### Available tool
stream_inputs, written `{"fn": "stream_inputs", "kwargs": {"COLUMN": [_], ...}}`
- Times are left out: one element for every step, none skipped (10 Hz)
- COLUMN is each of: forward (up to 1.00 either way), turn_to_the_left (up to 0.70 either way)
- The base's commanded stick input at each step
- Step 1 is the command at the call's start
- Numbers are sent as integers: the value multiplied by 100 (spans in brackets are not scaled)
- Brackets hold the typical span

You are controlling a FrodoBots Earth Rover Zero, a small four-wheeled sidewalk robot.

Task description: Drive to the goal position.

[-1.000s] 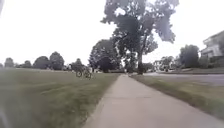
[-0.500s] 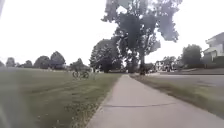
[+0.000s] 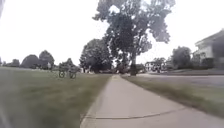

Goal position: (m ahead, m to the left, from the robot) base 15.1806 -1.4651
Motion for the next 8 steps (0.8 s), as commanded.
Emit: {"fn": "stream_inputs", "kwargs": {"forward": [100,100,100,100,100,100,100,100], "turn_to_the_left": [0,0,0,0,0,0,-20,-30]}}
